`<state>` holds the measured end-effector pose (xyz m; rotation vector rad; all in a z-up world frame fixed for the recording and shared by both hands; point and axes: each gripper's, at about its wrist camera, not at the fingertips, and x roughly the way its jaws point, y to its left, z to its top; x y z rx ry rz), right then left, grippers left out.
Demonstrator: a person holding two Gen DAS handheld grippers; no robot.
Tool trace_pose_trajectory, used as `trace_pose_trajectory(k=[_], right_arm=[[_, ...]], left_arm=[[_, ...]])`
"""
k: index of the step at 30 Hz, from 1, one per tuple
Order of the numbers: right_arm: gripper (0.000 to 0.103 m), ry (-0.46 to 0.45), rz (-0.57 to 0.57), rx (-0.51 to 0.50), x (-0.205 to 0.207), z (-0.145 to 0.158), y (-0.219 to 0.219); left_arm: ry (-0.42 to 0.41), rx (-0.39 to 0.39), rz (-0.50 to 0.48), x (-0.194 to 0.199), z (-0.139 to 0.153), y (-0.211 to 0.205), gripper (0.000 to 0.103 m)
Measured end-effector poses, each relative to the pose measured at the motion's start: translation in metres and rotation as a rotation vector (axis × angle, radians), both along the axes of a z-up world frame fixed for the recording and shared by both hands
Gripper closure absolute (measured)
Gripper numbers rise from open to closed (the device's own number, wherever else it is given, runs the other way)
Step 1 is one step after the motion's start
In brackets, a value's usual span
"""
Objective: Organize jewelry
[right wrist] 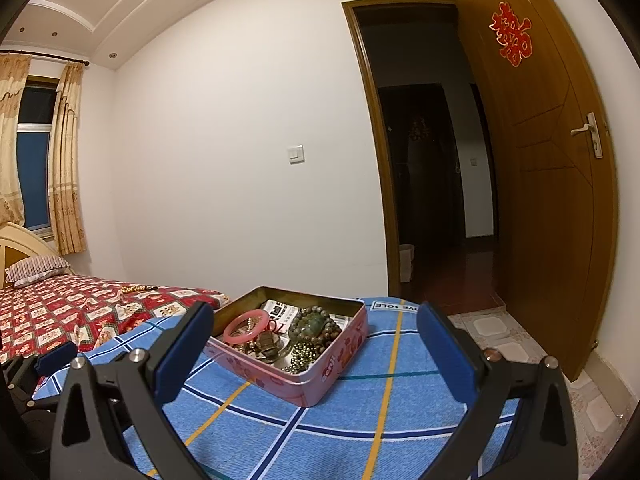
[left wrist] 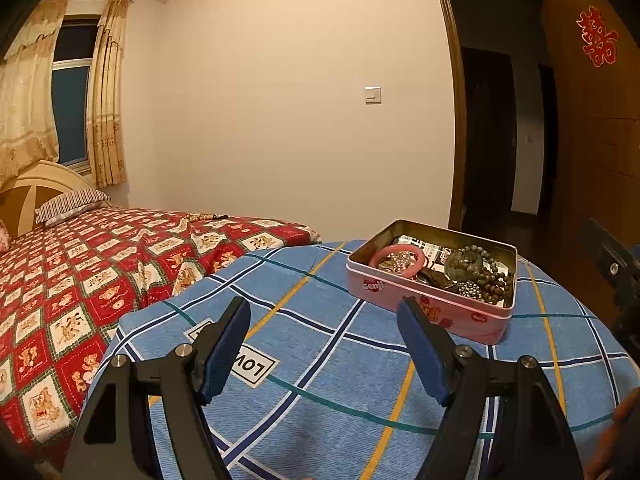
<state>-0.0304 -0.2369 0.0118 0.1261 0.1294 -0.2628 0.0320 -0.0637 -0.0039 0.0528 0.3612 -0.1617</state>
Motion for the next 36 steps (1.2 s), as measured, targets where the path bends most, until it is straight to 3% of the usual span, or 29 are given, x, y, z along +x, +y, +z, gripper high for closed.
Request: trace_pose_trajectory(k=[19, 23, 27, 36], right_arm=[[0.000, 0.005, -0.002, 0.001, 0.0000, -0.0001, 0.0008], [0.000, 0.007, -0.002, 0.006, 0.0003, -0.0004, 0.0006], [0.000, 0.008, 0.000, 0.006, 0.0004, -0.0004, 0.0007], [0.000, 0.024, -0.004, 0.023, 0.0034, -0.0023, -0.0012]], left_arm=[[0.007, 0.000, 0.005, 0.0001, 0.0004, -0.0003, 0.027], [0.042, -0.092, -0.042, 0.0040, -0.0007, 0.0064, 0.025], [0.057, -0.109, -0.029, 0.0072, -0.0018, 0.0092, 0.025], [0.060, -0.082, -0.007, 0.0065, -0.0034, 0.0066, 0.025]])
